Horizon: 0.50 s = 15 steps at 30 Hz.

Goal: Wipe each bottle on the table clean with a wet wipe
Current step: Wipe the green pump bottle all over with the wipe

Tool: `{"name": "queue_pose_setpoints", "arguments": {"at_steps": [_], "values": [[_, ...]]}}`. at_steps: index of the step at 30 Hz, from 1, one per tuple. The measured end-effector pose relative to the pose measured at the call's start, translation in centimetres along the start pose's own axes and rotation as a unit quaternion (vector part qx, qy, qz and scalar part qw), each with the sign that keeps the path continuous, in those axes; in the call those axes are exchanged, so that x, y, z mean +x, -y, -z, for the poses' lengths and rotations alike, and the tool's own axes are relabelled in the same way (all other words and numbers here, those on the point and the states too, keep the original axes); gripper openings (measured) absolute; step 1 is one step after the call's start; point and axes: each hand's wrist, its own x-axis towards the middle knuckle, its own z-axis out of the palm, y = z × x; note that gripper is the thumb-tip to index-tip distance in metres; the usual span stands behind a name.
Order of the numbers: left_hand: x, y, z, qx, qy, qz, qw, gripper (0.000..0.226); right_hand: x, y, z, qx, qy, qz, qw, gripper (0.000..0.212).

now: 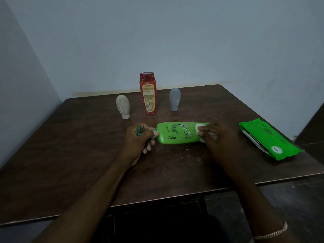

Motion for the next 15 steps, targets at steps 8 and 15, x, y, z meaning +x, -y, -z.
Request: {"name": "queue_pose_setpoints", "arguments": {"at_steps": [8, 15], "values": [[0.0, -0.1, -0.2, 0.001, 0.0, 0.005, 1.0, 0.011, -1.7, 0.0, -0.1, 0.03, 0.025, 0.039, 0.998, 0.01], [-0.1, -0.2, 0.0, -0.003, 0.003, 0.002, 1.0, 0.014, 0.3, 0.3, 0.0, -0.05, 0.016, 0.035, 0.998, 0.014]]}}
